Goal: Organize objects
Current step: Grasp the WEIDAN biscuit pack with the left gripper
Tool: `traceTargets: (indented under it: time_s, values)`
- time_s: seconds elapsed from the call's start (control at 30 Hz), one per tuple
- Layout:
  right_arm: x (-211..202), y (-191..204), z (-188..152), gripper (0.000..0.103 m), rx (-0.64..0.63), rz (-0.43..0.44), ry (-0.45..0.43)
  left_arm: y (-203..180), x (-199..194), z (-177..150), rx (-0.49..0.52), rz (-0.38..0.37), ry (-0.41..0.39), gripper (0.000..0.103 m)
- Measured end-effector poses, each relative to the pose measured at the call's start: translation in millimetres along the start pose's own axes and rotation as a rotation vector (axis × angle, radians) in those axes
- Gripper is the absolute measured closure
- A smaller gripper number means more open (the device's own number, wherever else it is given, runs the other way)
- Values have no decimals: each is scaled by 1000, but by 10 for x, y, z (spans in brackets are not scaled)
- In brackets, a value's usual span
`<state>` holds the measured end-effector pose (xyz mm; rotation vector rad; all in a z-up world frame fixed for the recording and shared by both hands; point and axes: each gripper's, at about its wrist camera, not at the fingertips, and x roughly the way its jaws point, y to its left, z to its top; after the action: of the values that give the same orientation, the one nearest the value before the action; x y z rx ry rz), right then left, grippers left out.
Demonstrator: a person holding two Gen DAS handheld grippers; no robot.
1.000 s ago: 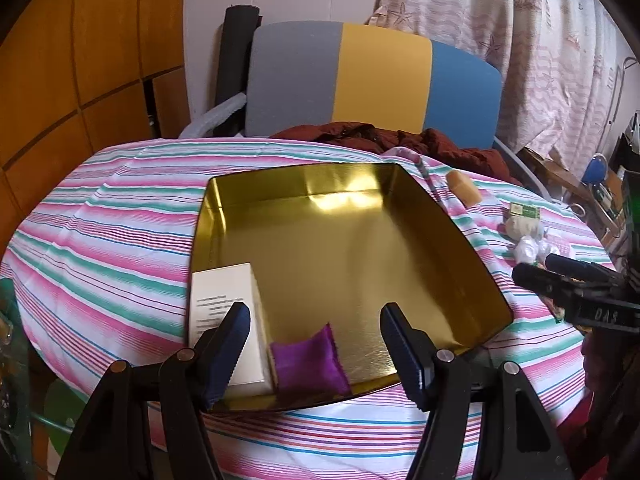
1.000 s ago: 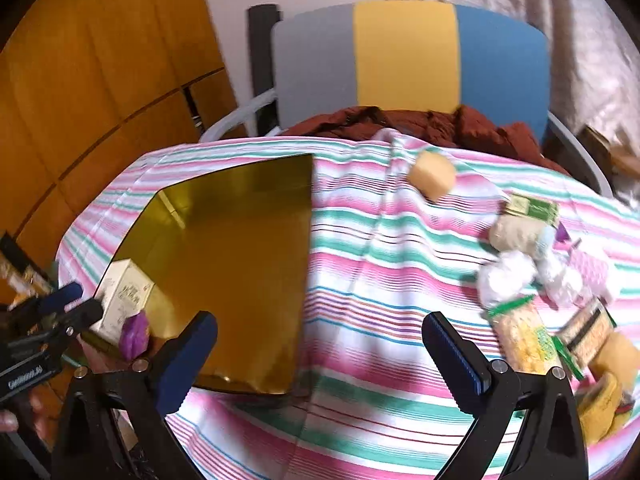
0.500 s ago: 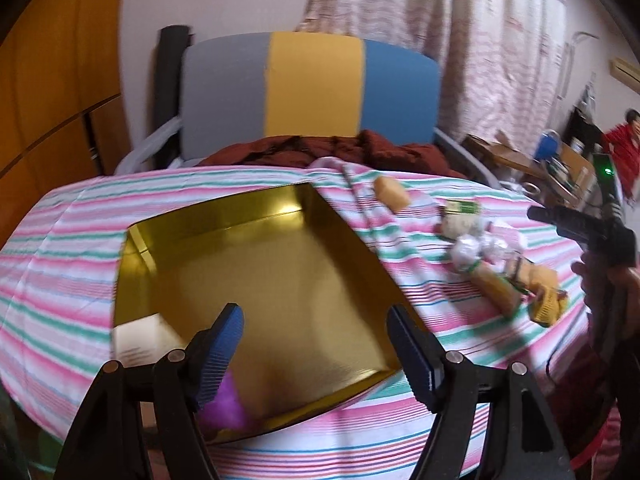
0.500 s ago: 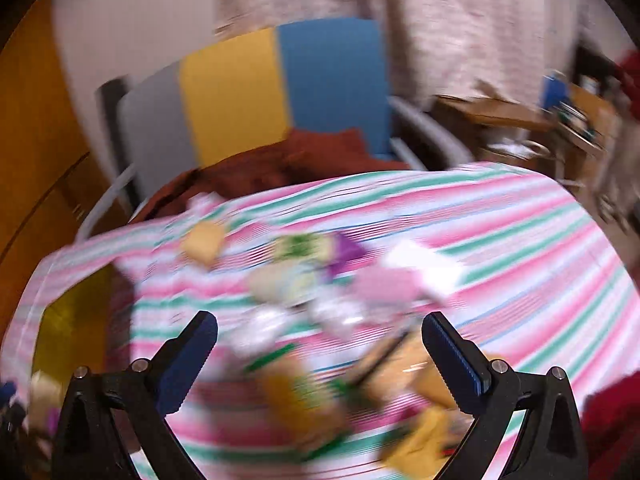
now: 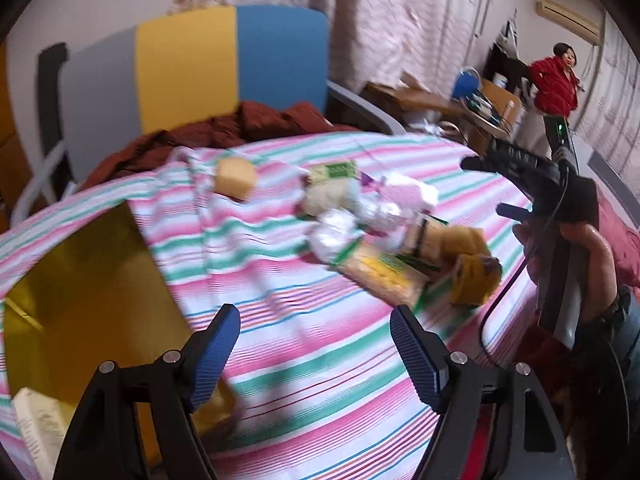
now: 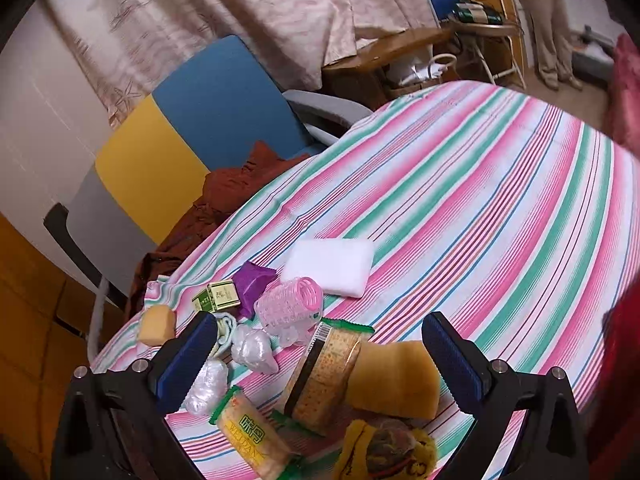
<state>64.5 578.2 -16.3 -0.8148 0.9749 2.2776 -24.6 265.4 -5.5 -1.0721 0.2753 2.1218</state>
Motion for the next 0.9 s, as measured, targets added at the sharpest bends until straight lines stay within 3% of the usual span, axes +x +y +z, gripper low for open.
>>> traceTargets:
  time_s: [0.23, 0.5, 0.77, 0.9]
  values:
    - [29, 44, -27, 0, -21, 37, 18, -172, 528, 87, -85, -64, 128, 24]
    - [24, 55, -28, 0, -23, 69, 19, -274, 984, 264, -194, -87, 203, 24]
    - [41, 24, -17, 0, -1, 85, 27, -288, 1388, 393, -328, -34, 238, 24]
    - [57, 24, -15, 0, 0, 89, 33, -335, 1519, 423, -334, -3, 249, 24]
